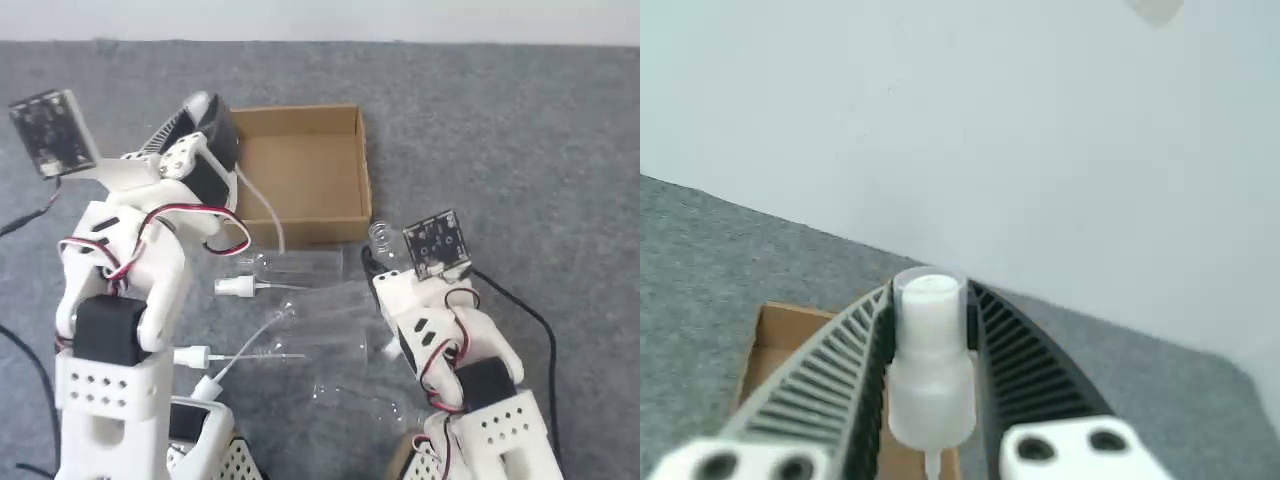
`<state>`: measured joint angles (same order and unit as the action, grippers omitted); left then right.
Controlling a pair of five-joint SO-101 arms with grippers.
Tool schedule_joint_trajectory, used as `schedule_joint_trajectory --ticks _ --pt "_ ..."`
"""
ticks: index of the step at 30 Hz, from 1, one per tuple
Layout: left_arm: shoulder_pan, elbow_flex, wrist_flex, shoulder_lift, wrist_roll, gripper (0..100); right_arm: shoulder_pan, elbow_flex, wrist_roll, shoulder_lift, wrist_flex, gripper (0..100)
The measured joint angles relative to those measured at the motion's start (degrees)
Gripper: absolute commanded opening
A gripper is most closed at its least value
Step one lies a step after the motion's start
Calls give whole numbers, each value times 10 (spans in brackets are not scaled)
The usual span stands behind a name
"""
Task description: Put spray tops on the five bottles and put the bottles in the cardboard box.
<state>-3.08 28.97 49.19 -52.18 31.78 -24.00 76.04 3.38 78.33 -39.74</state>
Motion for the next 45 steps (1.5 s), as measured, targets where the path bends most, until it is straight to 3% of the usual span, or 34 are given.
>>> schedule_joint_trajectory --ticks 6,16,25,45 --pt "-5 0 -9 0 76 12 -35 41 -1 79 2 6" --pt "-23 28 -53 0 86 12 -98 114 -1 242 2 6" --pt "-80 32 -69 0 84 12 -114 115 -1 244 2 6" --pt "-124 76 -90 0 84 12 -113 115 -1 244 2 6"
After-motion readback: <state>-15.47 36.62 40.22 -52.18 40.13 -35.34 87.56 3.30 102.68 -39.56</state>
